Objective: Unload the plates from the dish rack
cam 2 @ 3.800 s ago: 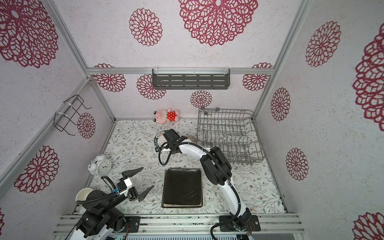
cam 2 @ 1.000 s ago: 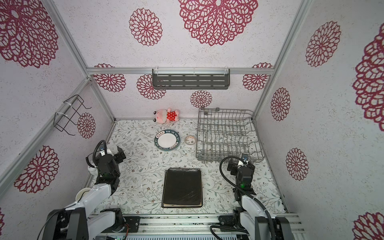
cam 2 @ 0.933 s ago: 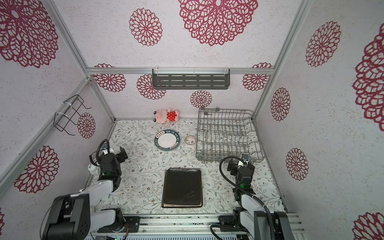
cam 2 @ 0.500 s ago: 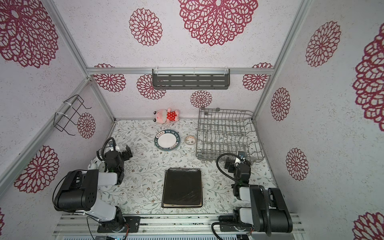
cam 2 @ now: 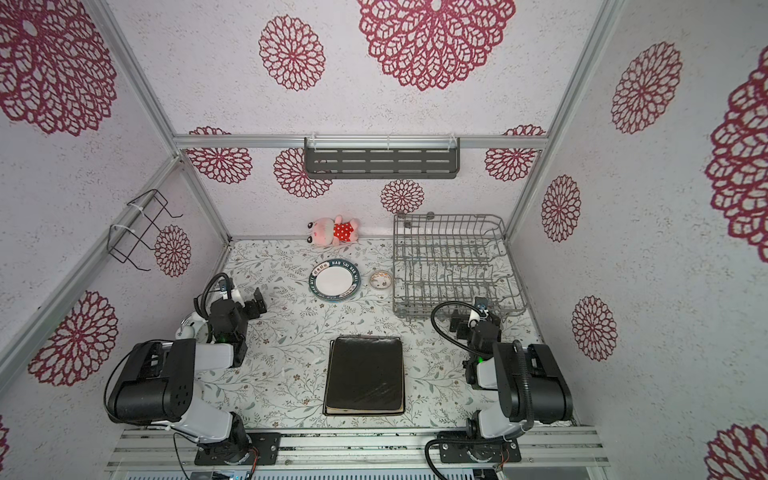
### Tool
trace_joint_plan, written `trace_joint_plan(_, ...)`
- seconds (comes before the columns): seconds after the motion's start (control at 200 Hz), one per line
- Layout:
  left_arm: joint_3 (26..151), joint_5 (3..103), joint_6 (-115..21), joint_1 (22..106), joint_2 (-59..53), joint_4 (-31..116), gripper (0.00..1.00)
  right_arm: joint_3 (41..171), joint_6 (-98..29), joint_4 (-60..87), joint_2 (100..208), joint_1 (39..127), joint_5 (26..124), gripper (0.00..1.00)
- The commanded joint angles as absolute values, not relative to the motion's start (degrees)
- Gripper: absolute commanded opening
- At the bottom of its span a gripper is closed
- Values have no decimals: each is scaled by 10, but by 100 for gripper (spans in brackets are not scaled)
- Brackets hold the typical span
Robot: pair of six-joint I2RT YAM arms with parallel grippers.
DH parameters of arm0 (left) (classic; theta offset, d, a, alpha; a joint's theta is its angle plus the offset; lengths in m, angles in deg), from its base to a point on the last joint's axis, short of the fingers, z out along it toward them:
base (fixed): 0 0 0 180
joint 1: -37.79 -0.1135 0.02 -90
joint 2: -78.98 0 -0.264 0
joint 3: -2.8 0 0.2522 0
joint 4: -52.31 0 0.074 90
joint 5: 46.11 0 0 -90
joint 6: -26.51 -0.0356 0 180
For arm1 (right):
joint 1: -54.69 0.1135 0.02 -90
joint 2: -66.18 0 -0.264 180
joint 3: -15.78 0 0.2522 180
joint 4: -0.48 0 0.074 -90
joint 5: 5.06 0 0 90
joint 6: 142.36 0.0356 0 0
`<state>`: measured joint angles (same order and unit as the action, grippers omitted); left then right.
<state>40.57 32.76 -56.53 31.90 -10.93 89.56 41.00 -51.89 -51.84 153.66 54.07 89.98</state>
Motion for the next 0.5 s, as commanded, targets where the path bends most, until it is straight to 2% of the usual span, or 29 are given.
trace_joint_plan(0.0, 409, 334, -565, 312, -102, 889, 97, 442, -522, -540, 1539, 547, 886, 99)
trace_joint_plan(0.495, 411, 340, -562, 308, -103, 886, 98, 449, -523, -530, 1544, 547, 887, 99)
